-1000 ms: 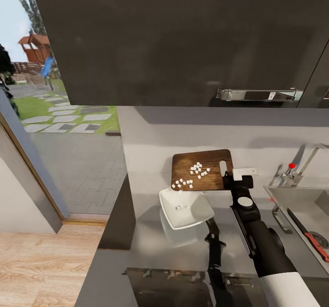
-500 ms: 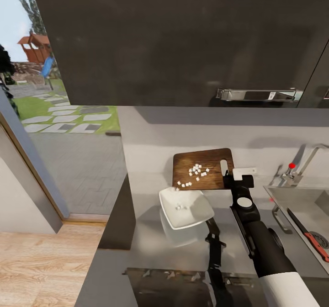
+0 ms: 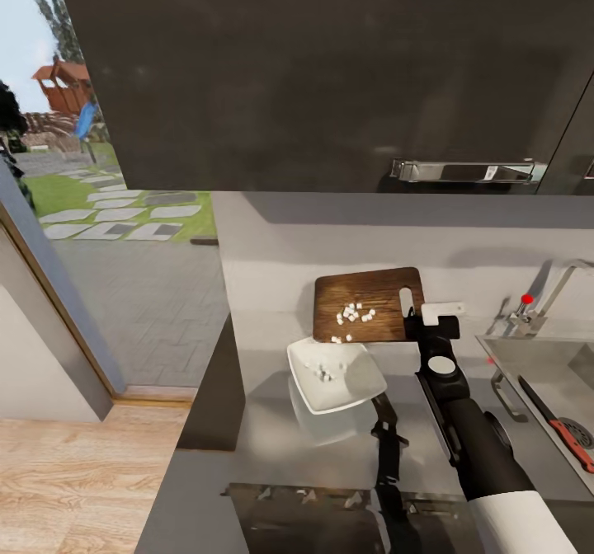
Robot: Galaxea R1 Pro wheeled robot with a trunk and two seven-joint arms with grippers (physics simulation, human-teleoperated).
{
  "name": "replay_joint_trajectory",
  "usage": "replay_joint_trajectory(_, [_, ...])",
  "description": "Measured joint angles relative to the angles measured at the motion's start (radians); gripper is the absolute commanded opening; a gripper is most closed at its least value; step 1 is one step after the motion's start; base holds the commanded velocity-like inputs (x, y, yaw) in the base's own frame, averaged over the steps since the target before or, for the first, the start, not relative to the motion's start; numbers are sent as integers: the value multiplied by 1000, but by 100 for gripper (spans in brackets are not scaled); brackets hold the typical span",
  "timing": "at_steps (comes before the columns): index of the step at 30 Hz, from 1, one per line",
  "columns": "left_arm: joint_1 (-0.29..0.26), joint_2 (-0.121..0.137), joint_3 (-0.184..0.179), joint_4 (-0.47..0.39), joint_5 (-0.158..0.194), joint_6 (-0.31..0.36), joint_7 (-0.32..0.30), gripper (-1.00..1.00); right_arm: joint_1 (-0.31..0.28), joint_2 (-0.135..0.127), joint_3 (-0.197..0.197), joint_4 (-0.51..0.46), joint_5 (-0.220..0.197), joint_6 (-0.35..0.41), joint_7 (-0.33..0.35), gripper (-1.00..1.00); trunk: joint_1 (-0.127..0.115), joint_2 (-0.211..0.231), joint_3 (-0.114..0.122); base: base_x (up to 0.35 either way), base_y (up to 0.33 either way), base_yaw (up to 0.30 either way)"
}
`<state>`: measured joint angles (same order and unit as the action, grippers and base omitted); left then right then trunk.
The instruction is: In the kitchen, take the Vidalia onion out of the sink, dice it on the chopping board with the paring knife, put the diced onion into the bowl on the countertop, then place both the paring knife and the chopping board into the sink.
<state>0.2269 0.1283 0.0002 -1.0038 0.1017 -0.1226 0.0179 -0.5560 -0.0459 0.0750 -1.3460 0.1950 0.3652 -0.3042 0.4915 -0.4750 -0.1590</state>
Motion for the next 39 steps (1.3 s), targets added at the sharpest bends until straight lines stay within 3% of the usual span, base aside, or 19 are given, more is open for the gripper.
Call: replay_joint_trajectory(39, [0, 0, 0, 0, 0, 0, 0, 100, 0, 1, 2, 0, -2, 0, -27, -100, 0, 0, 0, 0, 0, 0])
